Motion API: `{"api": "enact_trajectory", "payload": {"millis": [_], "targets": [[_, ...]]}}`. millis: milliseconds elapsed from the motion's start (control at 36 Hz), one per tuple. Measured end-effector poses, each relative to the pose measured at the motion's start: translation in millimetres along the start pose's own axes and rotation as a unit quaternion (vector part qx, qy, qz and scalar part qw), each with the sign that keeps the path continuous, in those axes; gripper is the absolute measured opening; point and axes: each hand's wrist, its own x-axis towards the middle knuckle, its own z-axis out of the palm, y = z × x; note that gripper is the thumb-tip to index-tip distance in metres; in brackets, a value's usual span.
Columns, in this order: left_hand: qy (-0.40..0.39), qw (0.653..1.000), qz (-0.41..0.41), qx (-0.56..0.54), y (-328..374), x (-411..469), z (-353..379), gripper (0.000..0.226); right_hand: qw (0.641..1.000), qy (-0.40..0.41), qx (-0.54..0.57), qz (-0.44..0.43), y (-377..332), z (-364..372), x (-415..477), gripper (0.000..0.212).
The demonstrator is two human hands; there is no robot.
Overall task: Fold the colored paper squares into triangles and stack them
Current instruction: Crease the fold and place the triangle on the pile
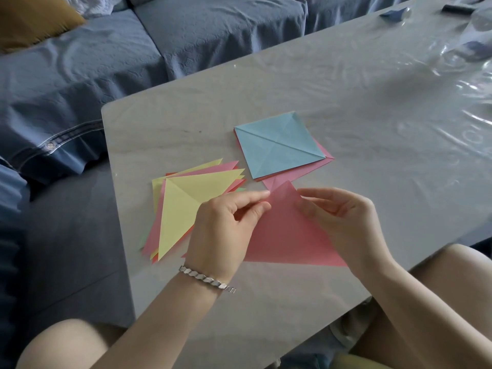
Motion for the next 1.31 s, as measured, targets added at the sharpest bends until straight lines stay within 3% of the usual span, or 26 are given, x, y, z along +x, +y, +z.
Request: {"api": "enact_trajectory", "payload": {"millis": [583, 778, 889, 944, 1028, 1083, 1167, 1306], "targets": [[-0.010, 0.999, -0.019, -0.031, 1.7, -3.9, 2.5, 0.014, 1.000, -0.010, -0.019, -0.018, 1.0, -6.9, 3.4, 0.020], [-0.044, 0.996, -0.052, -0.051, -0.1, -3.1, 5.0, 0.030, 0.989, -0.088, -0.092, -0.081, -4.4, -11.2, 7.3, 0.030], [-0.121, 0.983, -0.094, -0.096, 5.0, -0.4, 6.7, 0.023, 0.941, -0.193, -0.233, -0.150, -9.1, -17.4, 17.0, 0.023], [-0.128, 0.978, -0.109, -0.121, 2.7, -0.3, 10.4, 0.026, 0.903, -0.179, -0.309, -0.239, -9.2, -19.0, 25.3, 0.010], [-0.054, 0.968, -0.180, -0.166, -8.5, 1.6, 22.2, 0.021, 0.836, -0.099, -0.387, -0.376, 1.4, -17.2, 33.2, 0.018], [0.004, 0.949, -0.246, -0.195, -19.6, 3.7, 30.9, 0.019, 0.837, -0.074, -0.399, -0.366, 11.1, -14.1, 31.3, 0.022], [0.048, 0.952, -0.271, -0.135, -43.6, 5.2, 43.4, 0.015, 0.839, -0.142, -0.436, -0.294, 34.7, -8.4, 19.3, 0.031], [0.059, 0.961, -0.268, -0.033, -66.4, 5.1, 51.8, 0.010, 0.773, -0.280, -0.520, -0.234, 71.5, -4.3, -7.2, 0.040]]}}
